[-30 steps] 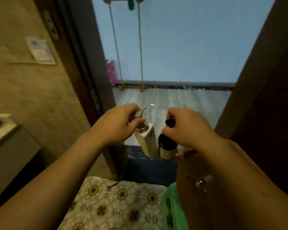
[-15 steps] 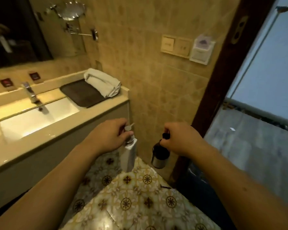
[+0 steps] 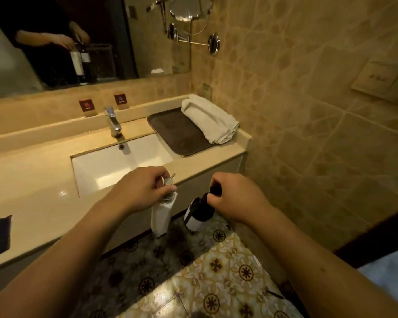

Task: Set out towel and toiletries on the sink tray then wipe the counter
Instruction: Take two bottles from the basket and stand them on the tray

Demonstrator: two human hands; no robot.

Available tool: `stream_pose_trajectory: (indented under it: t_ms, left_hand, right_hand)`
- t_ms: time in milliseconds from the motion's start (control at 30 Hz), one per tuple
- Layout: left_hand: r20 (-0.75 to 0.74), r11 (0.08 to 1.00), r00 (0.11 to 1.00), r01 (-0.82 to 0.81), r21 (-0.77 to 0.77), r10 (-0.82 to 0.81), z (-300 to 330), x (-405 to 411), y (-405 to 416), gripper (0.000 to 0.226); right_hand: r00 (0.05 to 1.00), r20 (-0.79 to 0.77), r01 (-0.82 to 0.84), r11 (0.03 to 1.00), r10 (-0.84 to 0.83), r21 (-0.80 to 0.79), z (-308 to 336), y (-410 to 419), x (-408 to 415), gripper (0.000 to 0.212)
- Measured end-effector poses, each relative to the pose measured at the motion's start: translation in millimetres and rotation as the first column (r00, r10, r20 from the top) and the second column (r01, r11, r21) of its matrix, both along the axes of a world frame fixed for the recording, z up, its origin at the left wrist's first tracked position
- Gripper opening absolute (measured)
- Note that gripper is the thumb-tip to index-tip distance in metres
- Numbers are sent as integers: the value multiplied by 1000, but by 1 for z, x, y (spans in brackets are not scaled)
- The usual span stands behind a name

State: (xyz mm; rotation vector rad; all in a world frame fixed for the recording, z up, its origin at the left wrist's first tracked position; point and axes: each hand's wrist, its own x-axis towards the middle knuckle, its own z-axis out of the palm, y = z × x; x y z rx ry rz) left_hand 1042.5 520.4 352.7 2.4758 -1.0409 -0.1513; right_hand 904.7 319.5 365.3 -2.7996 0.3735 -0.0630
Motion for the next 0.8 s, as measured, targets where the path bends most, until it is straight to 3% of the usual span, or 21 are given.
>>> stream_pose_trajectory:
  t_ms: [500, 800]
  left_hand:
    - [-106, 953, 947, -304, 10, 303, -16, 174, -115, 14]
    - [-77, 866, 868, -495, -73, 490, -6, 301, -184, 28]
  right_hand:
    - [978, 79, -204, 963, 192, 176, -38, -137, 225, 16]
    - [968, 37, -251, 936, 250, 246, -40, -211, 371, 17]
